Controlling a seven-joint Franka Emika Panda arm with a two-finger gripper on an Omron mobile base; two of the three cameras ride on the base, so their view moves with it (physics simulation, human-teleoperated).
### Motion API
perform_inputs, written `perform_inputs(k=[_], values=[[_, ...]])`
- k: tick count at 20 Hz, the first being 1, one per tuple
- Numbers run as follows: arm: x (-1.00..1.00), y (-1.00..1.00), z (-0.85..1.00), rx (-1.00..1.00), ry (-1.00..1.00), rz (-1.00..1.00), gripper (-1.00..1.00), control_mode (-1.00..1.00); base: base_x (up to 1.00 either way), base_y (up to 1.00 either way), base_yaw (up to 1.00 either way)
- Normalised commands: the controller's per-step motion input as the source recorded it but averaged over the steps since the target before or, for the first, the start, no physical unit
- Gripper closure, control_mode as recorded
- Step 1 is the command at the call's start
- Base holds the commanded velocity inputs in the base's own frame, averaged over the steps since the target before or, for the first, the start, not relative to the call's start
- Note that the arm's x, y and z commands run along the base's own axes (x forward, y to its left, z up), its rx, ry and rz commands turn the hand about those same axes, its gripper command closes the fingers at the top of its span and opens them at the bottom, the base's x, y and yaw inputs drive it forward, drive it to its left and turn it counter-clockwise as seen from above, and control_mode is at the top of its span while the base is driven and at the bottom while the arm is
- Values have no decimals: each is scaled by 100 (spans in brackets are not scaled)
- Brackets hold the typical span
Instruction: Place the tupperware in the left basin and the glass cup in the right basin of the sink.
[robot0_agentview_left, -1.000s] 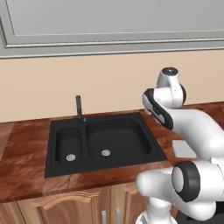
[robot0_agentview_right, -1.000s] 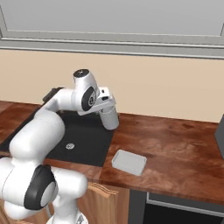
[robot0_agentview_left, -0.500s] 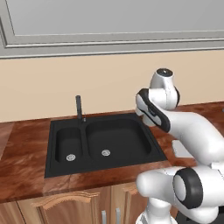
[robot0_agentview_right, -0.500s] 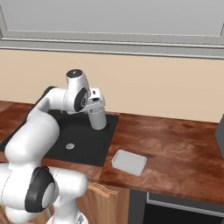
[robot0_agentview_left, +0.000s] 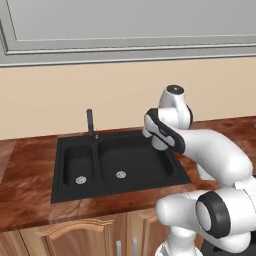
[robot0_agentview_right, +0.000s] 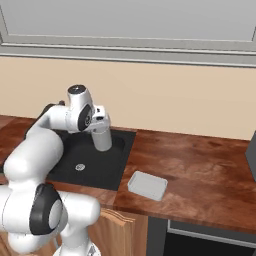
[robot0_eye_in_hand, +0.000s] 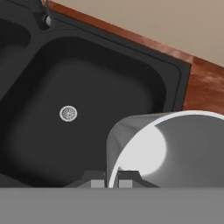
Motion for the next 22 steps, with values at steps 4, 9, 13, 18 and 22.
perform_inputs(k=[4,9,13,18,22], values=[[17,31,-41,9,9,0,100,-100,0,0,0],[20,21,-42,14,14,0,100,-100,0,0,0],[20,21,-42,8,5,1,100,-100,0,0,0],[19,29,-40,0,0,1,100,-100,0,0,0],[16,27,-35,-4,-1,0,100,-100,0,0,0]])
